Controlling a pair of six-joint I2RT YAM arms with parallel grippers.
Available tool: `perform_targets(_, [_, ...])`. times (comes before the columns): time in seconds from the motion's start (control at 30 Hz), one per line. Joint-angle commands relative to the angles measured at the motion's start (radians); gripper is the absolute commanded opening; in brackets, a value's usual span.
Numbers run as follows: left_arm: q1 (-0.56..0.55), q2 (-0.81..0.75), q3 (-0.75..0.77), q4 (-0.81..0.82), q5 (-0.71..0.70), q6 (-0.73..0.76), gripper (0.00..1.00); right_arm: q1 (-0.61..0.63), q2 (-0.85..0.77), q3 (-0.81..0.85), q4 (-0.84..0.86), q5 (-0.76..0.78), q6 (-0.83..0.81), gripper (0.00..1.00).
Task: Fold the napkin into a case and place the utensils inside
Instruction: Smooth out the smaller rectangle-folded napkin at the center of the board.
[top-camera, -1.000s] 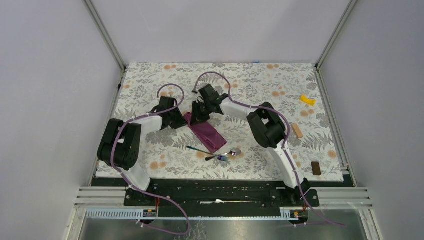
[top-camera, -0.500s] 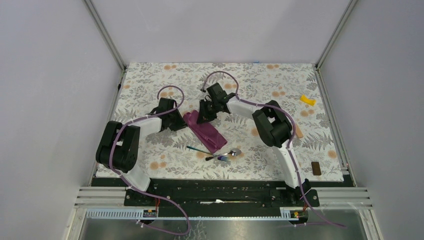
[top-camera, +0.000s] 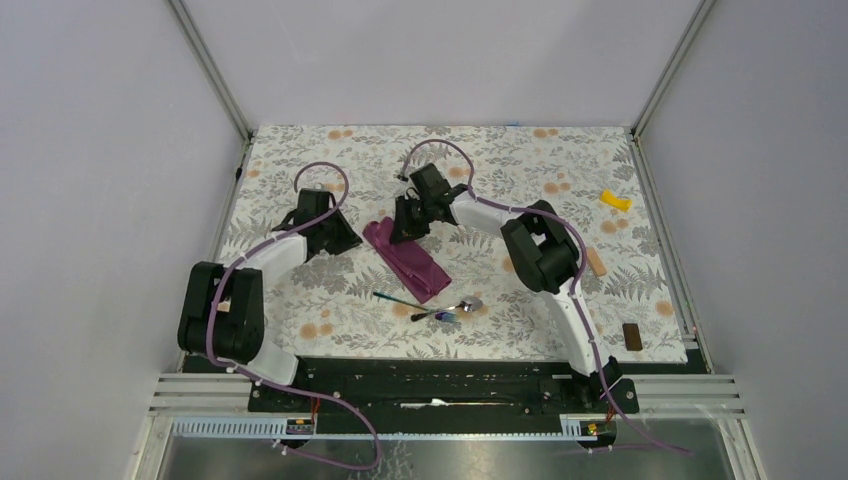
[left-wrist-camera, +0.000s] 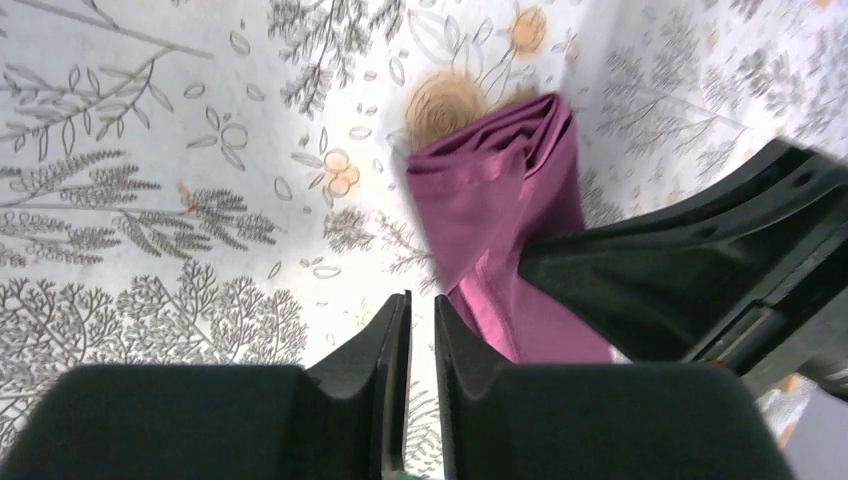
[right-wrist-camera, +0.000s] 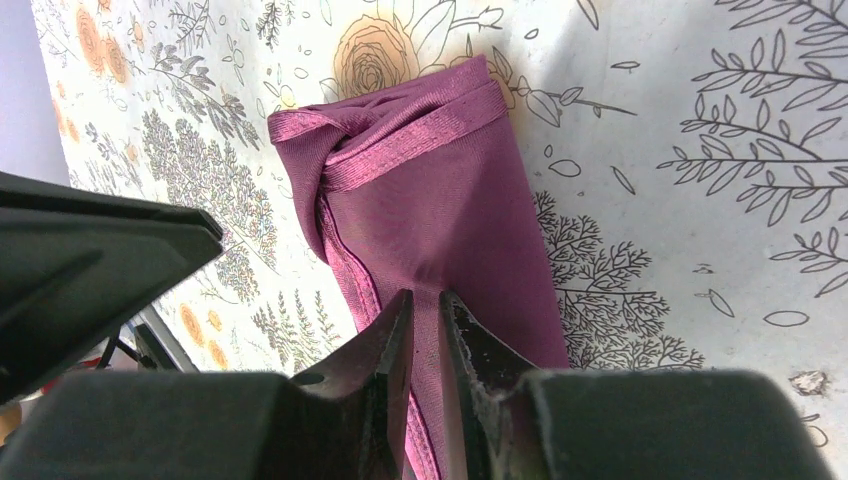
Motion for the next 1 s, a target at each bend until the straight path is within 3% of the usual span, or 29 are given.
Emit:
perform_targets(0.0, [0.016, 0.033, 0.082, 0.067, 0.074, -0.017, 0.15, 0.0, 0.026, 0.033, -0.028, 0.039, -0.029, 0.23])
perform_targets(0.2, [0.016, 0.127, 0.129, 0.171, 0.107, -0.046, 0.09, 0.0, 0.03, 0.043, -0.032, 0.026, -0.04, 0.22])
perform_targets(0.73, [0.004, 0.285, 0.159, 0.276, 0.125, -0.091, 0.09, 0.012, 0.04, 0.083, -0.077, 0.016, -0.103, 0.23])
perform_targets(0.8, [0.004, 0.308, 0.161, 0.245, 0.112, -0.095, 0.08, 0.018, 0.03, 0.099, -0.097, 0.024, -0.133, 0.27])
perform_targets(0.97, [0.005, 0.315, 0.121, 0.226, 0.099, -0.089, 0.05, 0.034, -0.059, 0.088, -0.127, 0.065, -0.227, 0.54])
